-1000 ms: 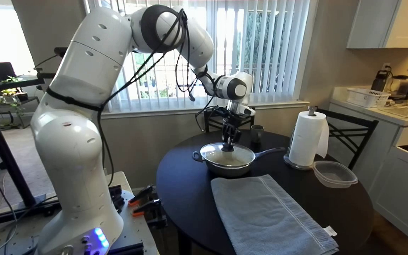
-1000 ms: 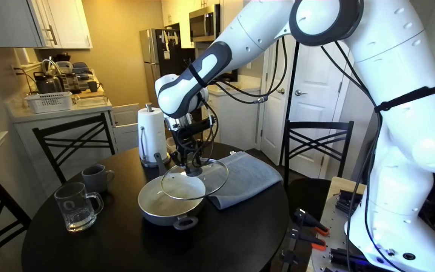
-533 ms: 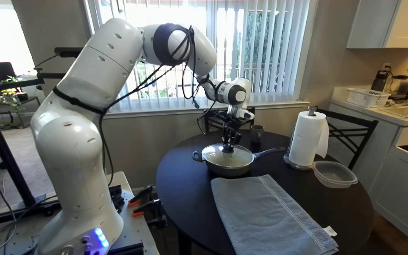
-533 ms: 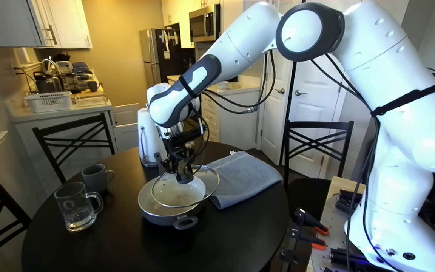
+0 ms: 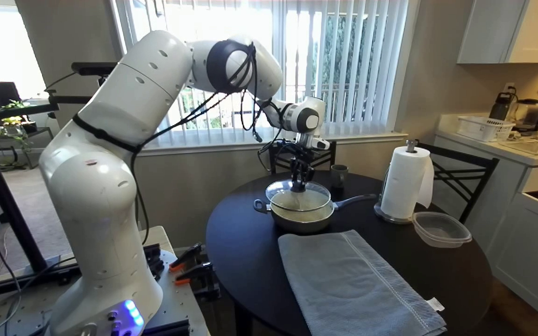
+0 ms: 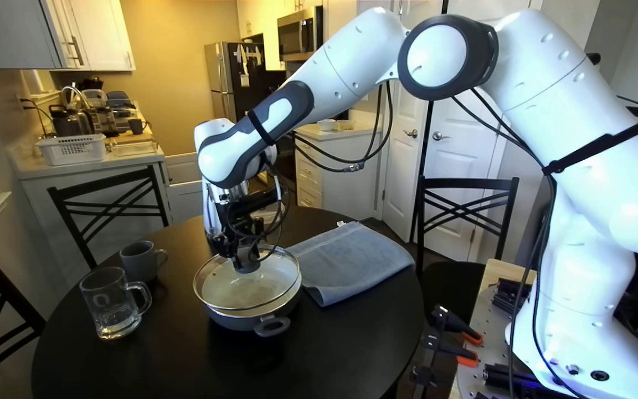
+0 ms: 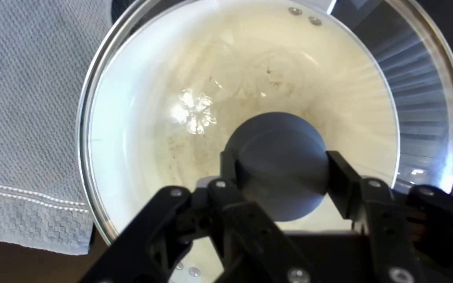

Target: Lift the lid from the towel and use it to cover the pan

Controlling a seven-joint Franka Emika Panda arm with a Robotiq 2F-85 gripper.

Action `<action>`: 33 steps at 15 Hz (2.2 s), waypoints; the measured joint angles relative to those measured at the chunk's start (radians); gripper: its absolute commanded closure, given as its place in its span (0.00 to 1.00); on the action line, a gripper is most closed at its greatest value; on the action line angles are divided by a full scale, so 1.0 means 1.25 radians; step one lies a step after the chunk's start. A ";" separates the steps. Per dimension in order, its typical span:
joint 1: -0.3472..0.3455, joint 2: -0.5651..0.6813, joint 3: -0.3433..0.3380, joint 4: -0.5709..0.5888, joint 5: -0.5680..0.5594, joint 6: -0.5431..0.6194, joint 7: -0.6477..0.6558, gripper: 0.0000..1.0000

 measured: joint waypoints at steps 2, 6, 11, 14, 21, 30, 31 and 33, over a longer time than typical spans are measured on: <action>0.002 0.006 0.000 0.007 0.000 0.000 -0.001 0.68; -0.003 0.021 -0.014 0.008 0.000 0.000 -0.001 0.68; -0.020 0.026 -0.026 0.009 0.000 0.019 -0.002 0.68; -0.024 0.035 -0.029 0.009 0.000 0.036 -0.002 0.68; -0.018 0.050 -0.027 0.011 0.000 0.047 -0.002 0.68; -0.015 0.056 -0.003 0.011 0.008 0.057 -0.002 0.68; -0.013 0.056 -0.003 0.011 0.008 0.057 -0.002 0.68; -0.011 0.056 -0.004 0.011 0.008 0.057 -0.002 0.68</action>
